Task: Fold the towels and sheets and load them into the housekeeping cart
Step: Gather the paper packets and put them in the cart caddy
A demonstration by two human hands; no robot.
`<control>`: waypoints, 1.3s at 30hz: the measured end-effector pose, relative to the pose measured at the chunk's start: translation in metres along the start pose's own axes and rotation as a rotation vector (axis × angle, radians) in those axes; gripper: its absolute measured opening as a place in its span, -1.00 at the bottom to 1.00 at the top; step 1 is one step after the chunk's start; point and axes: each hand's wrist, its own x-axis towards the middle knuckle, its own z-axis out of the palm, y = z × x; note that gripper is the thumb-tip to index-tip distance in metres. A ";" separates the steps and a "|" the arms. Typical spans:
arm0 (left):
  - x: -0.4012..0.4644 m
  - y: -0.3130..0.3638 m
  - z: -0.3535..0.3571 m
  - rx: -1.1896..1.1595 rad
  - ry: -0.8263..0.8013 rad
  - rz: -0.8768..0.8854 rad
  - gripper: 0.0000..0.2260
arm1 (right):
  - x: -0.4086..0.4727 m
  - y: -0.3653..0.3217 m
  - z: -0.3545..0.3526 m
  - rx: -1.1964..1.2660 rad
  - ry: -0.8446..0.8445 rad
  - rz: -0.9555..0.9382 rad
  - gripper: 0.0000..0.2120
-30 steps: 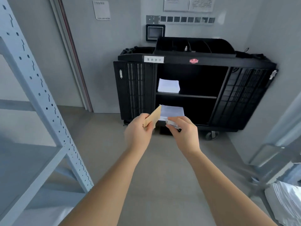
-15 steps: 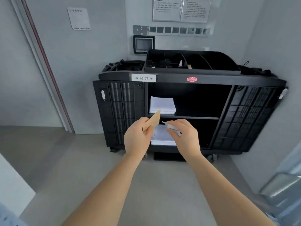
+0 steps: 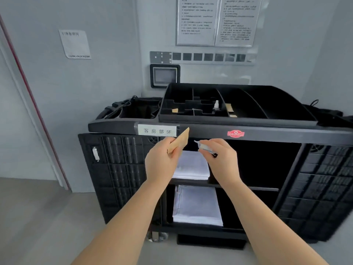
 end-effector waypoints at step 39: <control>0.401 -0.160 0.259 -0.015 -0.047 0.246 -0.80 | 0.405 0.251 0.123 -0.211 -0.540 0.119 -0.92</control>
